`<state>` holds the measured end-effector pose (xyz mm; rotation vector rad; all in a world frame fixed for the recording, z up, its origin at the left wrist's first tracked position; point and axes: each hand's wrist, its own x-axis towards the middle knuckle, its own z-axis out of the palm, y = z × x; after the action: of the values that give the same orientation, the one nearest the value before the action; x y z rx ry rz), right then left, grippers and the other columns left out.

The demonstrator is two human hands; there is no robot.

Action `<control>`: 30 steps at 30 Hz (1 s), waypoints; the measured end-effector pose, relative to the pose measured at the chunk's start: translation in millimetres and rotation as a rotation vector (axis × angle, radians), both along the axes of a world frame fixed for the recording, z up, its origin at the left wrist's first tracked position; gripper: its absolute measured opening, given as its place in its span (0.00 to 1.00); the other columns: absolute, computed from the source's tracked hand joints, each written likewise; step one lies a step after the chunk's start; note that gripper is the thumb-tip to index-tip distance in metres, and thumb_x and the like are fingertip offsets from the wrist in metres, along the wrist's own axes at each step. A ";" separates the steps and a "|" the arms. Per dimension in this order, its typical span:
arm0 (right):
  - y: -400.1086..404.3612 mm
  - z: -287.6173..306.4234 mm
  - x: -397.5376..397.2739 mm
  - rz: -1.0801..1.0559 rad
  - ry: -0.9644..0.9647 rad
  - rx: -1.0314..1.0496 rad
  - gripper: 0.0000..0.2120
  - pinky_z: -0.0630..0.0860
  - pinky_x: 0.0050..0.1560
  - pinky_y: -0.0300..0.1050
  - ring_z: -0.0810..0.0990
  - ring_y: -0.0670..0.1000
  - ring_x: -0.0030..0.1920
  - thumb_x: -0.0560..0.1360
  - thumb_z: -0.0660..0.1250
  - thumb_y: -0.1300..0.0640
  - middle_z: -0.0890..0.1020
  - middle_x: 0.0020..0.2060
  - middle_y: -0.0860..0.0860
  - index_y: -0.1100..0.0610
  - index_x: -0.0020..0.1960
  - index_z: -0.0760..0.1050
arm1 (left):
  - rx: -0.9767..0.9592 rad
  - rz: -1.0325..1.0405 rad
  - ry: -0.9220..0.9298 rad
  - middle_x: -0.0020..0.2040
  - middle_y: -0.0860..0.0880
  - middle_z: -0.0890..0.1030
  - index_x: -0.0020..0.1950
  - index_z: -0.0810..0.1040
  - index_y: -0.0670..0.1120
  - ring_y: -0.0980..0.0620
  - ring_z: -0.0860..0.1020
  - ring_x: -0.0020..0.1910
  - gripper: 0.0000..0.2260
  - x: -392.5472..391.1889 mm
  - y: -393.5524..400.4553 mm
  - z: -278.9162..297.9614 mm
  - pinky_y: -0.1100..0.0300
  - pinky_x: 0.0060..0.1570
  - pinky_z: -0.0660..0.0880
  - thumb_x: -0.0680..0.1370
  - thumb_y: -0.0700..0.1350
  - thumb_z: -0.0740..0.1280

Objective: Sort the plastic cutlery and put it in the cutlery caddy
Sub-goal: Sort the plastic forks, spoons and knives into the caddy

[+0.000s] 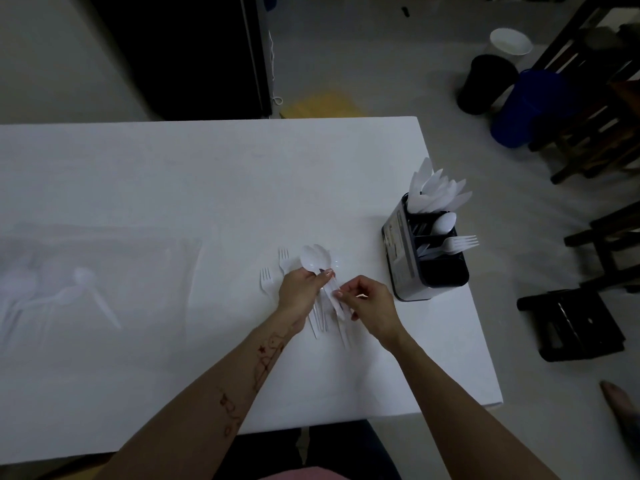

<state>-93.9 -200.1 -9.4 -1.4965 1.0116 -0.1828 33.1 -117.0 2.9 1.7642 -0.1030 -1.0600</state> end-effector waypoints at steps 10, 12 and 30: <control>-7.9 -17.1 -10.2 -0.194 0.197 -0.119 0.08 0.76 0.30 0.37 0.82 0.51 0.39 0.75 0.71 0.54 0.83 0.39 0.53 0.58 0.45 0.77 | -0.050 0.125 0.208 0.48 0.44 0.85 0.54 0.80 0.41 0.47 0.83 0.47 0.09 3.3 3.5 0.0 0.58 0.46 0.79 0.80 0.45 0.64; -8.0 -21.4 -10.0 -0.174 0.220 -0.121 0.07 0.76 0.31 0.38 0.81 0.52 0.40 0.76 0.71 0.54 0.82 0.40 0.53 0.58 0.45 0.77 | -0.058 0.135 0.226 0.48 0.43 0.84 0.54 0.80 0.40 0.46 0.83 0.46 0.09 2.4 4.0 0.5 0.57 0.47 0.80 0.80 0.44 0.64; 1.7 0.2 -3.8 0.028 -0.022 0.239 0.08 0.76 0.33 0.41 0.84 0.53 0.37 0.72 0.75 0.58 0.86 0.40 0.57 0.62 0.46 0.82 | -0.236 0.096 0.452 0.60 0.42 0.79 0.63 0.73 0.38 0.44 0.78 0.59 0.14 3.7 8.8 4.8 0.51 0.58 0.76 0.78 0.30 0.59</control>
<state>-97.6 -198.4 -9.2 -1.2870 0.9591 -0.0561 36.8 -108.3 7.7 1.2751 0.1314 -1.2926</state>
